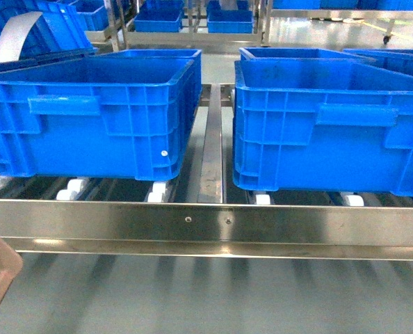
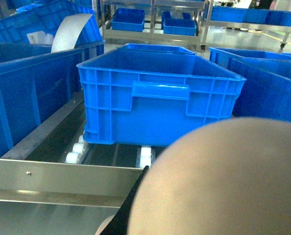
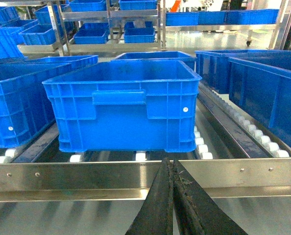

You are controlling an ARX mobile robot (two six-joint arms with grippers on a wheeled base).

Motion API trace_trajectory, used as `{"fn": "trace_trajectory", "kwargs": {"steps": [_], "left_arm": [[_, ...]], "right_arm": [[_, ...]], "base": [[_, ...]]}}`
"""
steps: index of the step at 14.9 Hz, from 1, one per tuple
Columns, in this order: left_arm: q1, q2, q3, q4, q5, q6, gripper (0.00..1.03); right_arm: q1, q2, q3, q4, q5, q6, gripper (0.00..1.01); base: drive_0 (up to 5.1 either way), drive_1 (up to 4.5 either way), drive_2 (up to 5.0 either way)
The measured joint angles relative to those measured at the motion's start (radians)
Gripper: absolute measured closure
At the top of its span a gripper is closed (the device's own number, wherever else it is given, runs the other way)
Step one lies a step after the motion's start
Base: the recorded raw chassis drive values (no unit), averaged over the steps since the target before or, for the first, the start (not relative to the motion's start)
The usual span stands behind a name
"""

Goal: Place part in tray to right shelf

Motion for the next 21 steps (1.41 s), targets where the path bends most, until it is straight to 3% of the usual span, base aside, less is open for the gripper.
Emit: {"fn": "trace_trajectory", "kwargs": {"steps": [2,9,17,18,21], "left_arm": [[0.000,-0.039,-0.032,0.022,0.000,0.000,0.90],[0.000,-0.275,-0.033,-0.211,0.000,0.000,0.90],[0.000,-0.438,-0.033,-0.380,0.000,0.000,0.90],[0.000,-0.532,-0.033,-0.517,0.003,0.002,0.90],[0.000,-0.591,-0.032,-0.549,0.001,0.000,0.90]], "right_arm": [[0.000,0.000,0.000,0.000,0.000,0.000,0.99],[0.000,0.000,0.000,0.000,0.000,0.000,0.99],[0.000,0.000,0.000,0.000,0.000,0.000,0.99],[0.000,0.000,0.000,0.000,0.000,0.000,0.99],[0.000,0.000,0.000,0.000,0.000,0.000,0.99]], "base": [[0.0,0.00,0.0],[0.0,0.00,0.0],[0.0,0.00,0.0],[0.0,0.00,0.0],[0.0,0.00,0.0]]}}
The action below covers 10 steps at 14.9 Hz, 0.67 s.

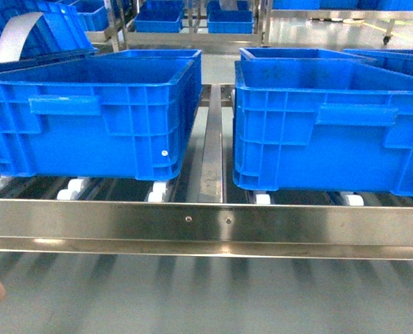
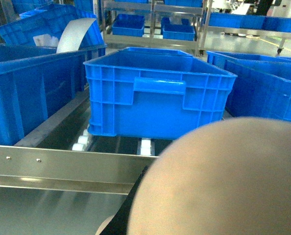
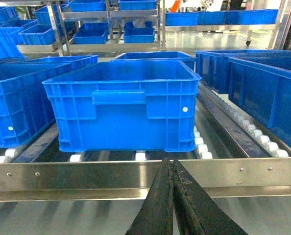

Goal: Place part in tray to right shelf

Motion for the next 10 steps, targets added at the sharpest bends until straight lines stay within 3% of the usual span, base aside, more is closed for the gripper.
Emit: {"fn": "trace_trajectory", "kwargs": {"steps": [10], "left_arm": [[0.000,0.000,0.000,0.011,0.000,0.000,0.90]], "right_arm": [[0.000,0.000,0.000,0.000,0.000,0.000,0.99]], "base": [[0.0,0.00,0.0]]}}
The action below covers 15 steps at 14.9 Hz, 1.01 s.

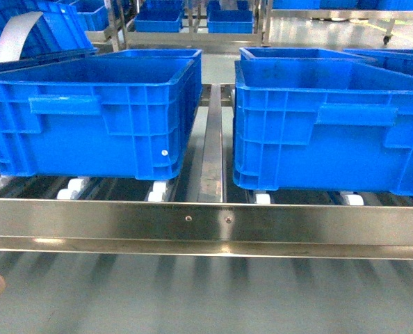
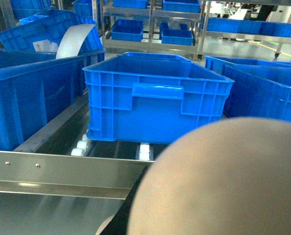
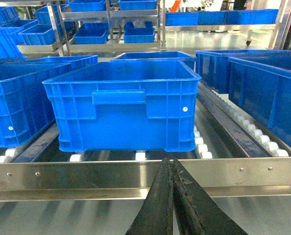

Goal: Place part in tray to right shelf

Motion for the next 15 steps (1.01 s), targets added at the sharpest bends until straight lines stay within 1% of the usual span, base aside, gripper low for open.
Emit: {"fn": "trace_trajectory", "kwargs": {"steps": [4,5,12,13,15], "left_arm": [[0.000,0.000,0.000,0.000,0.000,0.000,0.90],[0.000,0.000,0.000,0.000,0.000,0.000,0.90],[0.000,0.000,0.000,0.000,0.000,0.000,0.90],[0.000,0.000,0.000,0.000,0.000,0.000,0.90],[0.000,0.000,0.000,0.000,0.000,0.000,0.90]], "right_arm": [[0.000,0.000,0.000,0.000,0.000,0.000,0.99],[0.000,0.000,0.000,0.000,0.000,-0.001,0.98],[0.000,0.000,0.000,0.000,0.000,0.000,0.01],[0.000,0.000,0.000,0.000,0.000,0.000,0.04],[0.000,0.000,0.000,0.000,0.000,0.000,0.03]], "base": [[0.0,0.00,0.0],[0.0,0.00,0.0],[0.0,0.00,0.0],[0.0,0.00,0.0],[0.0,0.00,0.0]]}}
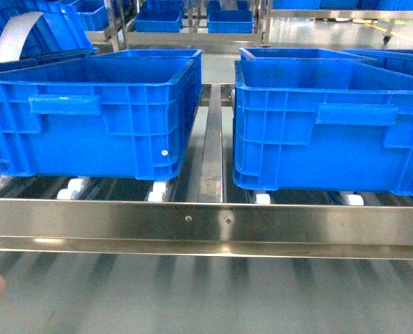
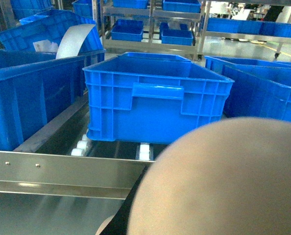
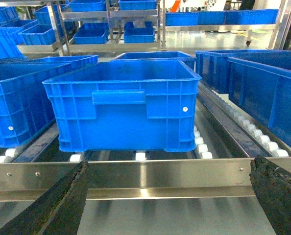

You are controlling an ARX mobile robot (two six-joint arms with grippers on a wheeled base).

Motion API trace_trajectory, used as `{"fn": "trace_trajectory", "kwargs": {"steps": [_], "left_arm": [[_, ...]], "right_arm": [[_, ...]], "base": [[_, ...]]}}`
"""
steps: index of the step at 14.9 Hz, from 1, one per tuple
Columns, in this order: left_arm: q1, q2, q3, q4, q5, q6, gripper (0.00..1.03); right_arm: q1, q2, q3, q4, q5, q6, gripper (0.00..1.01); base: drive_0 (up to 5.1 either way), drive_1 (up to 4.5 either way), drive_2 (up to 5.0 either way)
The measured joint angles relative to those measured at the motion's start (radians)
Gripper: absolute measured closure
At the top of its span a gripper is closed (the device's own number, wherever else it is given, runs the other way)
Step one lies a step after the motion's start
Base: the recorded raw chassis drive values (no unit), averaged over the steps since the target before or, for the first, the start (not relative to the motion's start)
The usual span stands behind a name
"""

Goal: Place part in tray to right shelf

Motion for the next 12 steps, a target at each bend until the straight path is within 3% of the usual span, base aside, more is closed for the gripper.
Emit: {"fn": "trace_trajectory", "kwargs": {"steps": [12], "left_arm": [[0.000,0.000,0.000,0.000,0.000,0.000,0.90]], "right_arm": [[0.000,0.000,0.000,0.000,0.000,0.000,0.03]], "base": [[0.0,0.00,0.0]]}}
